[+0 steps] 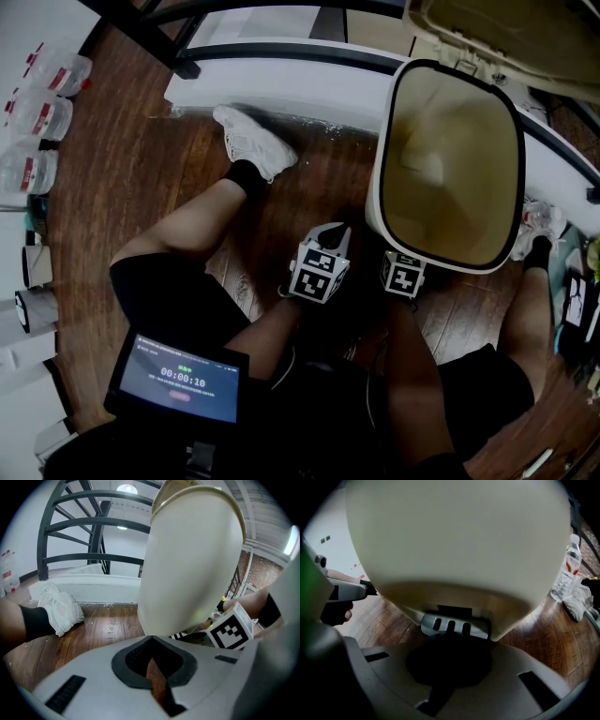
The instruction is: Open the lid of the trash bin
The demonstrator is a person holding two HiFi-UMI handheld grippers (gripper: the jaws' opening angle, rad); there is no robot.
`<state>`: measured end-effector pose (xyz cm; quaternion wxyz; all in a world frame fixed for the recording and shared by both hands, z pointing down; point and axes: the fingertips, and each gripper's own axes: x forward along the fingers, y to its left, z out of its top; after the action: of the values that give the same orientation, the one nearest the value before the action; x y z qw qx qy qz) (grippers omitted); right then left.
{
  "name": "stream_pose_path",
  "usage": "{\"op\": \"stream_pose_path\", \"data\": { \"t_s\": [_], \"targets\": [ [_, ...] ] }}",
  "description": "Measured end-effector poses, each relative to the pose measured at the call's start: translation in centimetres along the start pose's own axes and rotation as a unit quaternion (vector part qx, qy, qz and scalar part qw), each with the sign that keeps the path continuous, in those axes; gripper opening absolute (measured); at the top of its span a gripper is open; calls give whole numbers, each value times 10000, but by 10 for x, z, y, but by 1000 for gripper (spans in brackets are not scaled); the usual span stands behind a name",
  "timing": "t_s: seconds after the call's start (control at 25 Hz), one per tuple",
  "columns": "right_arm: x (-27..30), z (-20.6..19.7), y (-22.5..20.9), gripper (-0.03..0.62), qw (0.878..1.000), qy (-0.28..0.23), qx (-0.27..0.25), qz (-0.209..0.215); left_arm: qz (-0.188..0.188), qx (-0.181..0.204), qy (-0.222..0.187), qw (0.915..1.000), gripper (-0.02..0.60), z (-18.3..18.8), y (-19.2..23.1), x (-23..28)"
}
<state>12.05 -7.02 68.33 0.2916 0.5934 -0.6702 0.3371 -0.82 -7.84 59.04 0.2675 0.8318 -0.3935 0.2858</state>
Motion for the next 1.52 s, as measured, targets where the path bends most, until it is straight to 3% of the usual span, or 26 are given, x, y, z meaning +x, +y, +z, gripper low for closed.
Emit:
{"op": "stream_pose_path", "data": {
  "t_s": [1.52],
  "targets": [
    [-1, 0, 1, 5, 9998, -133, -32, -116, -5, 1, 46, 10000, -2, -3, 1, 0]
  ]
}}
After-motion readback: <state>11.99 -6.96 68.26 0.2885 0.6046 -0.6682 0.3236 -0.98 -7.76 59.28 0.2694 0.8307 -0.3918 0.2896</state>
